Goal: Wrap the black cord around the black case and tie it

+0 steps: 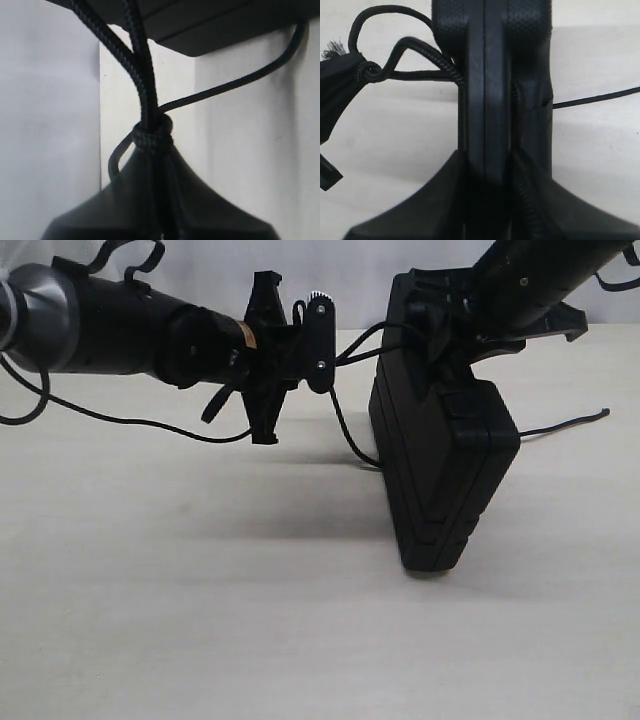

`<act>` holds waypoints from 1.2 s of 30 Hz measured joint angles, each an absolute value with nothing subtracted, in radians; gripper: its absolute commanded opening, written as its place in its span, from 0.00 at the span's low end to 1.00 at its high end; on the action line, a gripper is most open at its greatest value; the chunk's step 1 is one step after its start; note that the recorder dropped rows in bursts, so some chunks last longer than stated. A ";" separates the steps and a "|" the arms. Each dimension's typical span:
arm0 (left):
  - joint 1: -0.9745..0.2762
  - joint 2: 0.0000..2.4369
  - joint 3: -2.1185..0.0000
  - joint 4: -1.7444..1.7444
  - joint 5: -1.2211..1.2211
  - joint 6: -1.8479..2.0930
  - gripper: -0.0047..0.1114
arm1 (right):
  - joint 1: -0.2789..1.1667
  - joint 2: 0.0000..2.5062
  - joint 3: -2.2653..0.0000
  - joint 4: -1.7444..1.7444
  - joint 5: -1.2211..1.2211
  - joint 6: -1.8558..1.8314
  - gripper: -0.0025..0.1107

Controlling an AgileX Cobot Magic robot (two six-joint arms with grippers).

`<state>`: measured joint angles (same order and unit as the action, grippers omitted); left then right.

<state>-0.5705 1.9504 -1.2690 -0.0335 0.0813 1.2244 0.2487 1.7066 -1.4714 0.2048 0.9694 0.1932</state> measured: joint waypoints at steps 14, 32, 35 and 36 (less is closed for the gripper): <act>-0.545 1.950 -1.269 -0.033 -0.084 1.385 0.04 | 0.249 1.707 -1.471 0.207 0.969 0.193 0.06; -0.620 1.936 -1.269 -0.242 -0.230 1.697 0.04 | 0.249 1.707 -1.471 0.207 0.973 0.193 0.06; -0.629 1.910 -1.269 -0.332 -0.242 1.697 0.04 | 0.249 1.707 -1.471 0.207 0.973 0.193 0.06; -0.629 1.905 -1.269 -0.348 -0.226 1.697 0.04 | 0.249 1.707 -1.471 0.207 0.973 0.193 0.06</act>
<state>-0.6285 1.9054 -1.2690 -0.3478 -0.2257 1.6974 0.2487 1.7066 -1.4714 0.2072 0.9734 0.1932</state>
